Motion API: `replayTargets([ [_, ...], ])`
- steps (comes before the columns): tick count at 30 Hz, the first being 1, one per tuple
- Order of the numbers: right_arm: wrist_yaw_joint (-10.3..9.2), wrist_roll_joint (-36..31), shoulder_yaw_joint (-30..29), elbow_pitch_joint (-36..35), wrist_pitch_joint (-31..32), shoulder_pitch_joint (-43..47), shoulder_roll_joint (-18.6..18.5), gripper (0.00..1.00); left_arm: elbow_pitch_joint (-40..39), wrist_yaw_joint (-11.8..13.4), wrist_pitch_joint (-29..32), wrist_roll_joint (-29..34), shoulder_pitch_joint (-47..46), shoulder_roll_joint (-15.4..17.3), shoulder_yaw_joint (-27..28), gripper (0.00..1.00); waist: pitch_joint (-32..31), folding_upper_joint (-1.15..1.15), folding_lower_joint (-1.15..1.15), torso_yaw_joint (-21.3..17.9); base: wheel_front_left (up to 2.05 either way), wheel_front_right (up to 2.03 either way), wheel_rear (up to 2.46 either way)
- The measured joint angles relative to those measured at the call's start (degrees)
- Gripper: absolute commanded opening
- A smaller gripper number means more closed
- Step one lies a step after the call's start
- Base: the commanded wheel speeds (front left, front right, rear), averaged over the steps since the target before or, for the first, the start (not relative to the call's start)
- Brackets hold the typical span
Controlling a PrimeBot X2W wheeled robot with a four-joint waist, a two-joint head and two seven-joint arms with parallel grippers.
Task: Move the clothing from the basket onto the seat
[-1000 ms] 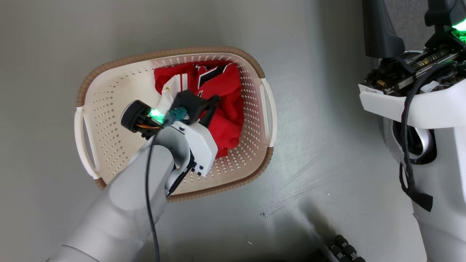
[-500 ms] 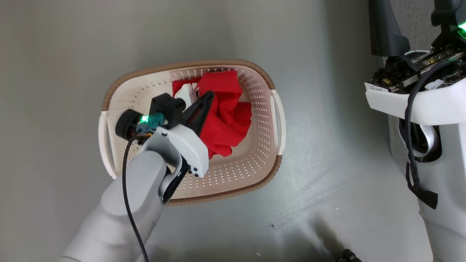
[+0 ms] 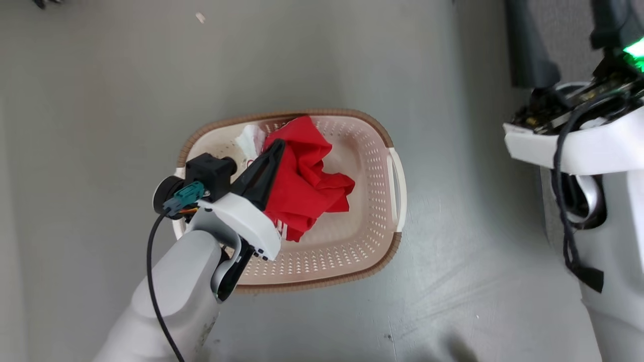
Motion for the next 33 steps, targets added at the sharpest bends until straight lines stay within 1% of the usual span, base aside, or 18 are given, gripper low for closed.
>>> replayTargets([
  [8,0.00,0.03,0.27,1.65,-0.01,2.64,-0.31,1.00,-2.50,0.02,-0.88,-0.32,1.30,1.09,2.21,0.00,-4.17,0.00,0.00,1.55,0.00,0.00,0.00],
  [16,0.00,0.64,-0.10,3.32,0.00,5.63,-1.35,1.00,-5.43,0.05,-1.31,-0.87,3.75,1.21,4.49,0.00,-8.70,0.00,0.00,3.00,0.00,0.00,0.00],
  [20,0.00,0.71,-0.14,4.25,0.00,7.24,-1.46,1.00,-6.83,0.55,-1.32,-1.02,4.83,1.51,5.84,0.00,-11.07,0.00,0.00,3.66,0.00,0.00,0.00],
  [29,0.00,2.02,0.91,6.23,0.00,11.35,-1.81,1.00,-12.07,1.14,-1.38,-0.96,6.07,3.20,9.11,0.00,-16.53,0.00,0.00,4.89,0.00,0.00,0.00],
  [33,0.00,2.43,1.47,7.24,0.00,13.10,-1.80,1.00,-13.97,1.14,-1.38,-0.67,6.08,3.61,9.57,0.00,-18.90,0.00,0.00,5.26,0.00,0.00,0.00],
])
